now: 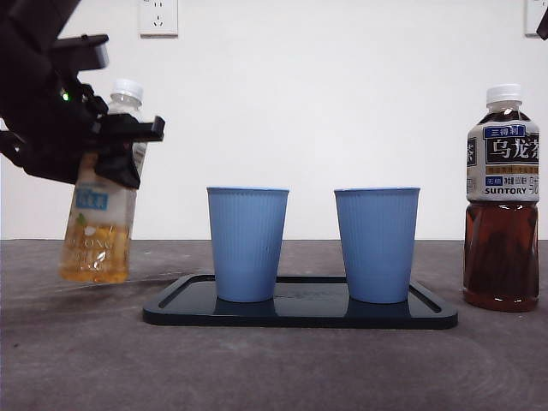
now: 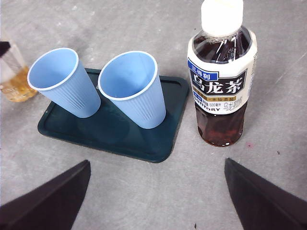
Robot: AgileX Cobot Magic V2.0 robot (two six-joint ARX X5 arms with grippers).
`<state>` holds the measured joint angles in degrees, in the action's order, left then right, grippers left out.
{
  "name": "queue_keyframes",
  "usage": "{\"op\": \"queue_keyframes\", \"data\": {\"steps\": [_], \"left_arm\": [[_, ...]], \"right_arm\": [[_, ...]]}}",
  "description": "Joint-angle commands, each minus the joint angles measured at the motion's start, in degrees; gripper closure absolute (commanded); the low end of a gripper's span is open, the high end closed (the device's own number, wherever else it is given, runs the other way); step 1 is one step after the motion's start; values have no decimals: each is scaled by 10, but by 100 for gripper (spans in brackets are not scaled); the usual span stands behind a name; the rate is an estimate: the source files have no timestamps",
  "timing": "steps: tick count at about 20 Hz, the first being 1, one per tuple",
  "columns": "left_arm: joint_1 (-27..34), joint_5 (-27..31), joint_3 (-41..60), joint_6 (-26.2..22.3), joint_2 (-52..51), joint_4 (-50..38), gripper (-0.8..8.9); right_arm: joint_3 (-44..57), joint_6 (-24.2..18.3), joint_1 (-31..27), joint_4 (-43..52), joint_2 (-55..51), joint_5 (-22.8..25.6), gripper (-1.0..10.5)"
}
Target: Pour the drink into the cup
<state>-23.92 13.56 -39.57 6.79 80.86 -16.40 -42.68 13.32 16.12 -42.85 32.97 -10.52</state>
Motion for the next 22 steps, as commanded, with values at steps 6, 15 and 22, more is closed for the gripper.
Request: {"op": "queue_keyframes", "data": {"steps": [6, 15, 22], "left_arm": [[-3, 2, -9, 18, 17, -26, 807], [-5, 2, -9, 34, 6, 0, 522], [-9, 2, -9, 49, -37, 76, 367]], "right_arm": [[-9, -2, 3, 3, 2, 1, 500], [-9, -2, 3, 4, 2, 1, 501], [-9, -2, 3, 4, 2, 1, 501]]}}
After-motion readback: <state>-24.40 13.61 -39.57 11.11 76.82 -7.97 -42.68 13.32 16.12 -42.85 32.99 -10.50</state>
